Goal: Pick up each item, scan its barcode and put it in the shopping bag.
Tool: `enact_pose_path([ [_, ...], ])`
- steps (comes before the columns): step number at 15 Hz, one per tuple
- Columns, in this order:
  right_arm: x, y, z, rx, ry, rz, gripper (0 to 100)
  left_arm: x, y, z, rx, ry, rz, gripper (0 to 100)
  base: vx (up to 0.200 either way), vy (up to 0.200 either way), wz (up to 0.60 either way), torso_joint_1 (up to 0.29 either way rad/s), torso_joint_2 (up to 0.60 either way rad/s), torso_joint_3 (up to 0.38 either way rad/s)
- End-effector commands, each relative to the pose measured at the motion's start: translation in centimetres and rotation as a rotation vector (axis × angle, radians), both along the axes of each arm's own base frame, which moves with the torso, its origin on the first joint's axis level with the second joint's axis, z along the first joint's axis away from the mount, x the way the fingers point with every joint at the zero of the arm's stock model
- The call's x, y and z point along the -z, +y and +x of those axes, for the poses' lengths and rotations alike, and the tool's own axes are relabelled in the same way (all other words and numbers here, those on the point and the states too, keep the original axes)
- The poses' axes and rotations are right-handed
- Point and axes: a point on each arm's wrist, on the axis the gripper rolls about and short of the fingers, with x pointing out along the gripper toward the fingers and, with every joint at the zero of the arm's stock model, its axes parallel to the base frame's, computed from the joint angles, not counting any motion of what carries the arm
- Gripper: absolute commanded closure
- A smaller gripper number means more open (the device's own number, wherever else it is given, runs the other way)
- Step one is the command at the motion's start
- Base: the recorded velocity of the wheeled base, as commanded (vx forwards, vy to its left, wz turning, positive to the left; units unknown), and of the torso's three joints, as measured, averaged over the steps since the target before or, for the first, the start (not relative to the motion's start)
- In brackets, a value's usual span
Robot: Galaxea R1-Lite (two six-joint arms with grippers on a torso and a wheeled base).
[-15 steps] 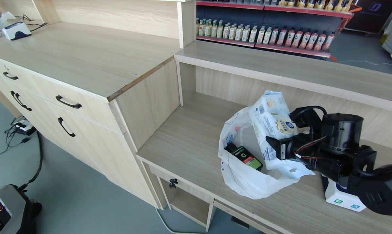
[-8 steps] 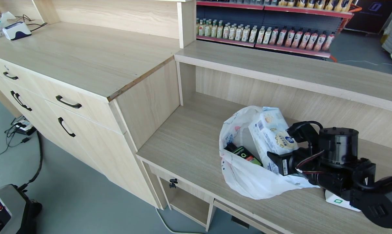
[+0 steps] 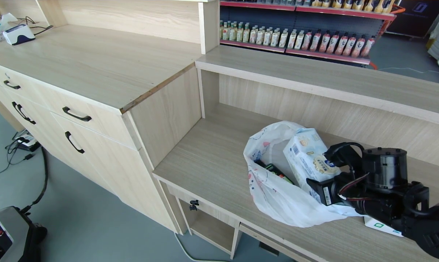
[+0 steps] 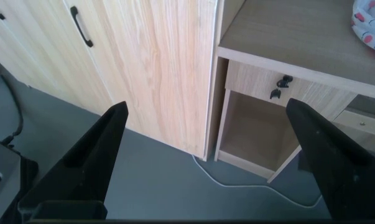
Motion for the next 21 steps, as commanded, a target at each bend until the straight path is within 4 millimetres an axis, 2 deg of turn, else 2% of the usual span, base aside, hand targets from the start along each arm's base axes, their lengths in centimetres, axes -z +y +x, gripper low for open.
enact_pose_path([
  [1, -0.3, -0.3, -0.1, 0.010, -0.006, 0.002, 100, 0.0, 0.0, 0.0, 0.002, -0.001, -0.001, 0, 0.000, 0.000, 0.00, 0.000, 0.00, 0.000],
  [5, -0.2, -0.4, 0.0, -0.004, 0.001, 0.024, 100, 0.0, 0.0, 0.0, 0.002, -0.001, -0.001, 0, 0.000, 0.000, 0.00, 0.000, 0.00, 0.000],
  [9, -0.4, -3.5, -0.1, 0.017, 0.029, -0.106, 100, 0.0, 0.0, 0.0, 0.002, -0.001, 0.001, 0, 0.000, 0.000, 0.00, 0.000, 0.00, 0.000],
  [11, -0.5, -4.0, 0.1, 0.023, 0.026, -0.133, 100, 0.0, 0.0, 0.0, 0.000, -0.001, -0.001, 0, 0.000, 0.000, 0.00, 0.000, 0.00, 0.000],
  [15, -1.1, -3.7, 0.6, -0.020, -0.018, -0.064, 100, 0.0, 0.0, 0.0, 0.000, -0.001, 0.001, 0, 0.000, 0.000, 0.00, 0.000, 0.00, 0.000],
  [18, -0.8, -2.5, 0.8, -0.058, -0.027, -0.008, 100, 0.0, 0.0, 0.0, 0.002, -0.001, -0.001, 0, 0.000, 0.000, 0.00, 0.000, 0.00, 0.000],
  [21, -0.1, -1.2, 1.8, -0.086, -0.080, 0.026, 100, 0.0, 0.0, 0.0, 0.002, -0.001, 0.001, 0, 0.000, 0.000, 0.00, 0.000, 0.00, 0.000],
])
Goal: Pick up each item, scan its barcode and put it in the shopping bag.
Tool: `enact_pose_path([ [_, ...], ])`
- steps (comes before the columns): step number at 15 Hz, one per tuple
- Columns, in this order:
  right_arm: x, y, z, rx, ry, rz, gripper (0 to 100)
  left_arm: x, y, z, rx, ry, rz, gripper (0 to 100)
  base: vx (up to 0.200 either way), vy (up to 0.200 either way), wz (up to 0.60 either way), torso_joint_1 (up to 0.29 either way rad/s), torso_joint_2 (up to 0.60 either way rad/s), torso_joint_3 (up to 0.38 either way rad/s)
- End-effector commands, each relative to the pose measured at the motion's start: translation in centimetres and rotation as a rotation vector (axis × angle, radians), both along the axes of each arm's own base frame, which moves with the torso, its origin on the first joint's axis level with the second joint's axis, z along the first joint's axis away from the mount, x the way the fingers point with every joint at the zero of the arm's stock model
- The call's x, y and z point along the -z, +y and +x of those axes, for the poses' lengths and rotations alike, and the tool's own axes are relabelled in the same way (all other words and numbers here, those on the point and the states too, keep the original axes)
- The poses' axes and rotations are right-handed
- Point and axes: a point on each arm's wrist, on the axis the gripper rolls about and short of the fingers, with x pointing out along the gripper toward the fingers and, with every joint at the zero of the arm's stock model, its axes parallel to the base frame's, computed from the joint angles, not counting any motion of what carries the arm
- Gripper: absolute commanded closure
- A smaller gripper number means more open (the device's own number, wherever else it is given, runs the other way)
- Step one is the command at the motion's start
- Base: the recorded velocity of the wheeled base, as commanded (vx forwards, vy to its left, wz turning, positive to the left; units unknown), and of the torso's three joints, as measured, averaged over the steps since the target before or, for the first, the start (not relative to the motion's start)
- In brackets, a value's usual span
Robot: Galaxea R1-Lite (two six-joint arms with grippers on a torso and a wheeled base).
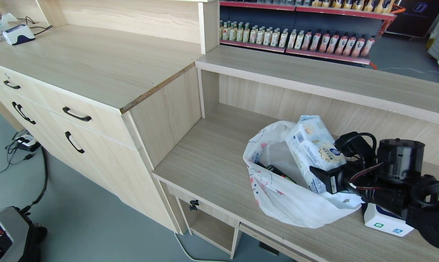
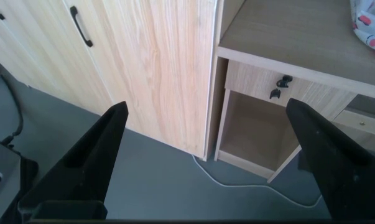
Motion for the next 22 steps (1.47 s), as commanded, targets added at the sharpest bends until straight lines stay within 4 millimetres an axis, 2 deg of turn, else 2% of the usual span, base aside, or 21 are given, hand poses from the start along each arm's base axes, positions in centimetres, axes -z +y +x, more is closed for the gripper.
enact_pose_path([
  [1, 1.3, 0.8, 0.7, -0.019, 0.015, 0.002, 100, 0.0, 0.0, 0.0, 0.001, -0.001, 0.001, 0, 0.000, 0.000, 0.00, 0.000, 0.00, 0.000],
  [7, 2.7, 1.1, 1.3, -0.026, 0.036, -0.007, 100, 0.0, 0.0, 0.0, -0.001, -0.001, -0.001, 0, 0.000, 0.000, 0.00, 0.000, 0.00, 0.000],
  [16, 3.2, 1.6, 2.0, -0.035, 0.048, -0.012, 100, 0.0, 0.0, 0.0, -0.001, -0.001, 0.001, 0, 0.000, 0.000, 0.00, 0.000, 0.00, 0.000],
  [17, 3.1, 1.6, 2.0, -0.034, 0.045, -0.012, 0, 0.0, 0.0, 0.0, -0.001, -0.001, 0.001, 0, 0.000, 0.000, 0.00, 0.000, 0.00, 0.000],
  [22, 1.9, 1.8, 2.2, -0.042, 0.004, -0.006, 0, 0.0, 0.0, 0.0, 0.001, -0.001, 0.001, 0, 0.000, 0.000, 0.00, 0.000, 0.00, 0.000],
])
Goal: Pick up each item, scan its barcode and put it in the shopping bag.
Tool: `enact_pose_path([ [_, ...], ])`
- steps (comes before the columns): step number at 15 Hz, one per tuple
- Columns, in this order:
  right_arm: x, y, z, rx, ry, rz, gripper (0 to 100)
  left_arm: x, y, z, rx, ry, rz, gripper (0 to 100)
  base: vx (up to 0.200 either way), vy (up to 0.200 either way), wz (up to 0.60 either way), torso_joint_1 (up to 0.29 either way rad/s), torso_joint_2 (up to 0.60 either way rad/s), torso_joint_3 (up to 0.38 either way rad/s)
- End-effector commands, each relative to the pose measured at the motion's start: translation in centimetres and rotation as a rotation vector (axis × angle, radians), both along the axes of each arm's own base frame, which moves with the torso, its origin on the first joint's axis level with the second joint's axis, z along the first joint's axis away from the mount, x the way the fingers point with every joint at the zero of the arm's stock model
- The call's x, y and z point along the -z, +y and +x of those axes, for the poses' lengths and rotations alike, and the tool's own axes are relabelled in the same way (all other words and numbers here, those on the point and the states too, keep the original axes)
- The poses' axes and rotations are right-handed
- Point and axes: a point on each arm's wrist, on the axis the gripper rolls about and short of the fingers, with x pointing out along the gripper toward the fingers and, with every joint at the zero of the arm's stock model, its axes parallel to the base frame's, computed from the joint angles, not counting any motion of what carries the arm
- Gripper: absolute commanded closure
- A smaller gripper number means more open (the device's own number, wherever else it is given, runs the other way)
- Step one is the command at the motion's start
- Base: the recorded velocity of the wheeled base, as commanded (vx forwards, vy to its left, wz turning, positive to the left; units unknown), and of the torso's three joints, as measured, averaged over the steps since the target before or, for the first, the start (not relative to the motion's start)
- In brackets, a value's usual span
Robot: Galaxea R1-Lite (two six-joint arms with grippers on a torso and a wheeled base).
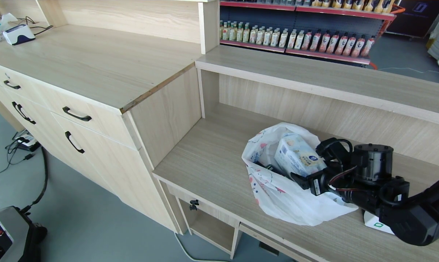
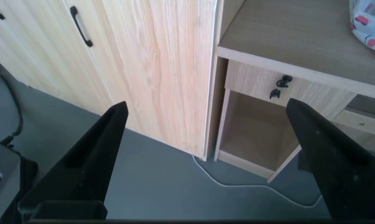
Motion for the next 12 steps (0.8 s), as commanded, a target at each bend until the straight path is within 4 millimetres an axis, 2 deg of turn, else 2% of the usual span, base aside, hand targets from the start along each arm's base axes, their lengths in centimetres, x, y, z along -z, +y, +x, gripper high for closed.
enact_pose_path([
  [1, -1.8, 0.4, 0.0, -0.015, -0.051, 0.014, 0, 0.0, 0.0, 0.0, -0.001, -0.001, 0.000, 0, 0.000, 0.000, 0.00, 0.000, 0.00, 0.000],
  [5, -3.9, 0.6, -0.1, -0.067, -0.132, -0.003, 0, 0.0, 0.0, 0.0, -0.001, -0.001, 0.001, 0, 0.000, 0.000, 0.00, 0.000, 0.00, 0.000],
  [8, -8.1, 0.2, -1.1, -0.108, -0.253, -0.037, 0, 0.0, 0.0, 0.0, 0.000, -0.001, 0.001, 0, 0.000, 0.000, 0.00, 0.000, 0.00, 0.000],
  [12, -14.1, -2.1, -4.3, -0.182, -0.437, -0.109, 0, 0.0, 0.0, 0.0, -0.001, -0.001, 0.000, 0, 0.000, 0.000, 0.00, 0.000, 0.00, 0.000],
])
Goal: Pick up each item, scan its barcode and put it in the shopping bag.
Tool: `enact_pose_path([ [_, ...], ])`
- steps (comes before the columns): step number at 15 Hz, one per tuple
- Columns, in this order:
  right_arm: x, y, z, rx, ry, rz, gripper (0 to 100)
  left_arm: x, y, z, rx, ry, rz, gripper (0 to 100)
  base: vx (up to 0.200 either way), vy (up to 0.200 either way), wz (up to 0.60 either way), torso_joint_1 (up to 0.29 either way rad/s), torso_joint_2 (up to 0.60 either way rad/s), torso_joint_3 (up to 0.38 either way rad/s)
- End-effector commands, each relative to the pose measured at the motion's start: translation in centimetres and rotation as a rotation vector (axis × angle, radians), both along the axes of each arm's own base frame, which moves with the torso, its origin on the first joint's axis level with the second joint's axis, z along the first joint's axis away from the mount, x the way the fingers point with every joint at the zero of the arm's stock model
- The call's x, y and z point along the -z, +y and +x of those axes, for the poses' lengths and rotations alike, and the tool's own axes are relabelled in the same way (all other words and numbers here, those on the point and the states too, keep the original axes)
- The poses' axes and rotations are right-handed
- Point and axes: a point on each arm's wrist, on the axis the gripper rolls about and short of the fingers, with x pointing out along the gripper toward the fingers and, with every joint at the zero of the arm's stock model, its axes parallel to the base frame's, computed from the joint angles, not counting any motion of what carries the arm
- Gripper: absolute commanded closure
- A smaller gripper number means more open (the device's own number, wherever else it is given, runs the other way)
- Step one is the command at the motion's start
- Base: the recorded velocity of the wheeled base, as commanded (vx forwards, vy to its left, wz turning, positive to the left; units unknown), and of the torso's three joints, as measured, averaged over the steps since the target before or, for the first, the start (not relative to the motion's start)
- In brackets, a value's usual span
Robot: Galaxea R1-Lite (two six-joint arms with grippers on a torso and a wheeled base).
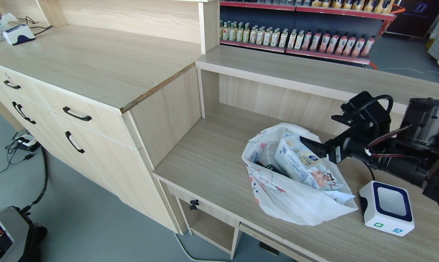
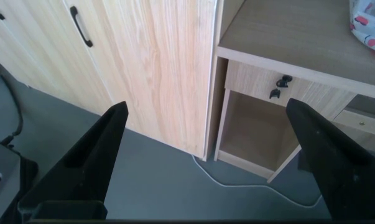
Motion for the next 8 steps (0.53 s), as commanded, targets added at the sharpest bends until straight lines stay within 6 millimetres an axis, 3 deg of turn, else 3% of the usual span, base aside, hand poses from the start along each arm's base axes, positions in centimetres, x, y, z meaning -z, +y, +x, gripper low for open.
enact_pose_path([
  [1, -4.4, -1.9, -2.5, -0.020, -0.184, -0.052, 0, 0.0, 0.0, 0.0, -0.001, -0.001, 0.001, 0, 0.000, 0.000, -0.60, -0.002, 0.01, -0.002],
  [3, -6.0, -2.5, -3.4, -0.004, -0.268, -0.105, 0, 0.0, 0.0, 0.0, 0.000, -0.001, 0.001, 0, 0.000, 0.000, -0.60, 0.000, 0.00, 0.012],
  [5, -9.8, -2.7, -4.4, 0.001, -0.350, -0.141, 0, 0.0, 0.0, 0.0, 0.000, -0.001, 0.001, 0, 0.000, 0.000, -0.60, 0.002, 0.00, 0.002],
  [8, -13.2, -3.3, -7.3, 0.056, -0.310, -0.144, 0, 0.0, 0.0, 0.0, 0.000, -0.001, 0.001, 0, 0.000, 0.000, -0.60, 0.004, 0.00, 0.004],
])
